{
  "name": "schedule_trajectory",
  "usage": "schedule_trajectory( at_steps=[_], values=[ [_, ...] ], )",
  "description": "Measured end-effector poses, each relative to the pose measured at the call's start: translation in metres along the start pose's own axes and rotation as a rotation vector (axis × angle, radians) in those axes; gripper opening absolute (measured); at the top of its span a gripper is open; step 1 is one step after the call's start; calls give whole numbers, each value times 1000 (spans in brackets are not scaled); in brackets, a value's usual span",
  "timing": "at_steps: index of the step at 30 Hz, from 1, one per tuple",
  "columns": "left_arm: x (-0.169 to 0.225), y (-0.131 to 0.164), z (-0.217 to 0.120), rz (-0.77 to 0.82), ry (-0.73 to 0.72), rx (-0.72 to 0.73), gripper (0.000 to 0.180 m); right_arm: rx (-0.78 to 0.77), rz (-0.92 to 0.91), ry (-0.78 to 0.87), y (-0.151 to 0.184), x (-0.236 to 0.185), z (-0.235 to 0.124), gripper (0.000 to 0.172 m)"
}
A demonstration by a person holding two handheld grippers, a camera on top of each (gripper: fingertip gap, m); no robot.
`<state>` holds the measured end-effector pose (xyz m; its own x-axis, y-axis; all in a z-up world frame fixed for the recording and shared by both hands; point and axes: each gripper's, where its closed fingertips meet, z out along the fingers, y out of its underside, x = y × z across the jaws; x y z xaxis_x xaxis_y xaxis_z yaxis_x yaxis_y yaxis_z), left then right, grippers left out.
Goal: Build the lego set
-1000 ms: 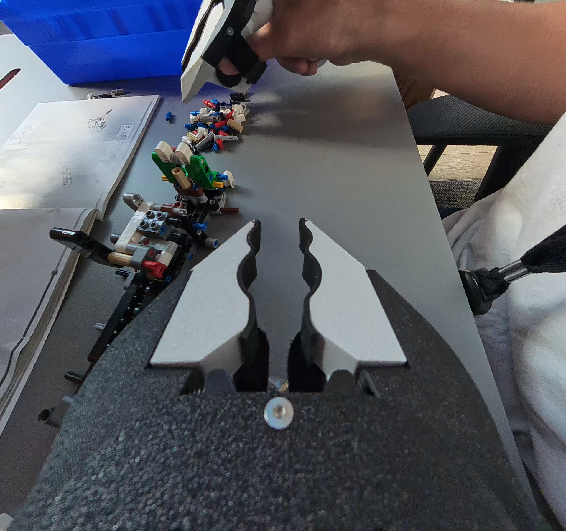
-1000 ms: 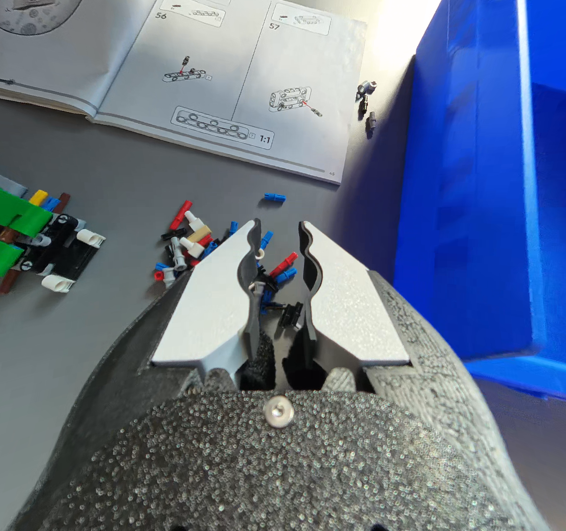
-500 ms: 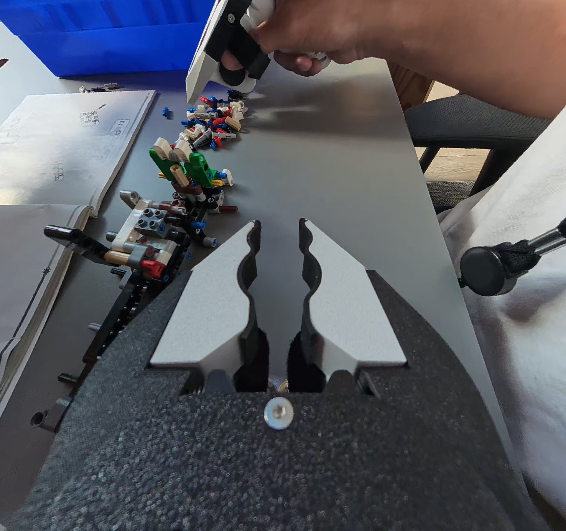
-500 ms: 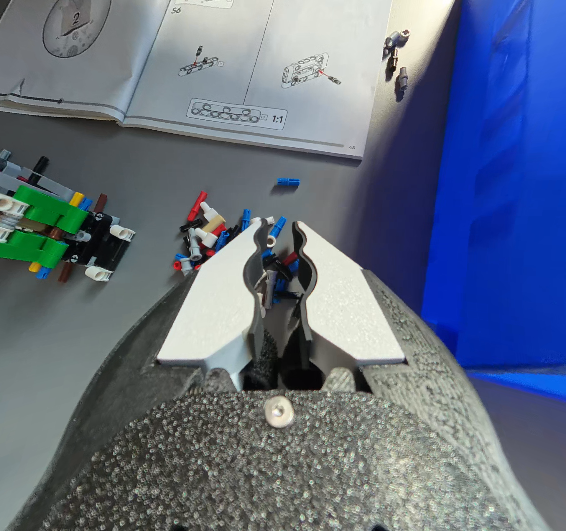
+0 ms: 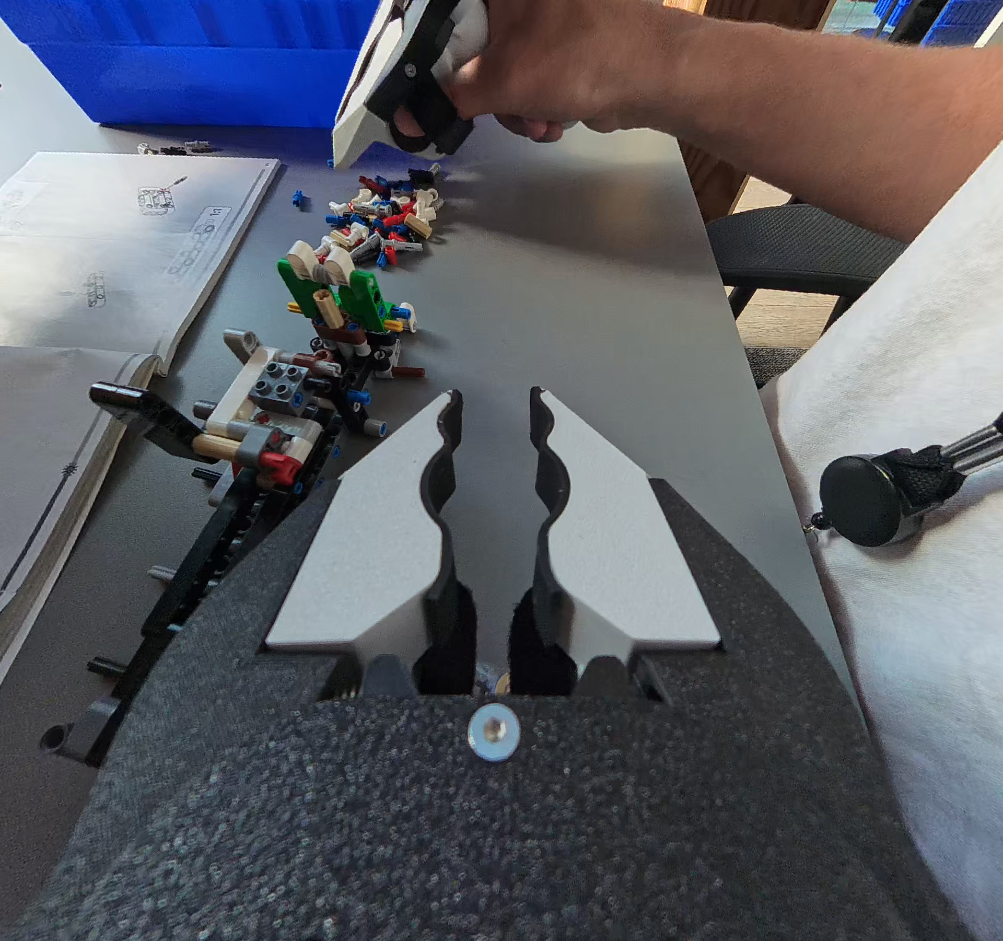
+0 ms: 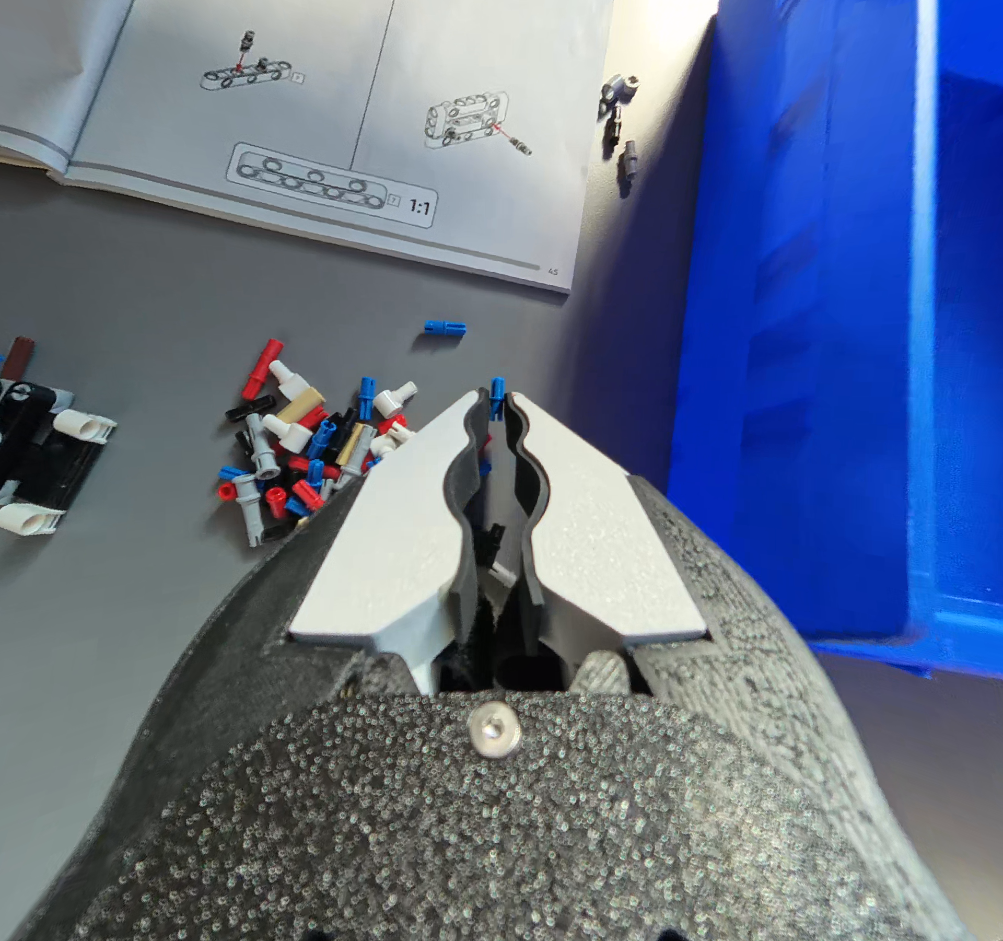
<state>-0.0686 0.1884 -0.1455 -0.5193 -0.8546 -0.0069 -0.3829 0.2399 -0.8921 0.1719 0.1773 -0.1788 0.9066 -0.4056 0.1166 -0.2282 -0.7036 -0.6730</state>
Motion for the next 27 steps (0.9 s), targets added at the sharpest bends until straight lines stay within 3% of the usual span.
schedule_trajectory(
  at_steps=[7,10,15,27],
  values=[
    [0,1,0,-8,4,-4,23,-18,11,11,-2,2,15,4],
    [0,1,1,-7,4,-9,23,5,8,-15,-6,-3,10,13],
    [0,2,1,-7,6,-12,23,57,-37,-197,-10,-45,-2,14],
    [0,2,1,-6,10,-16,23,-38,-130,-173,1,-52,3,6]
  ],
)
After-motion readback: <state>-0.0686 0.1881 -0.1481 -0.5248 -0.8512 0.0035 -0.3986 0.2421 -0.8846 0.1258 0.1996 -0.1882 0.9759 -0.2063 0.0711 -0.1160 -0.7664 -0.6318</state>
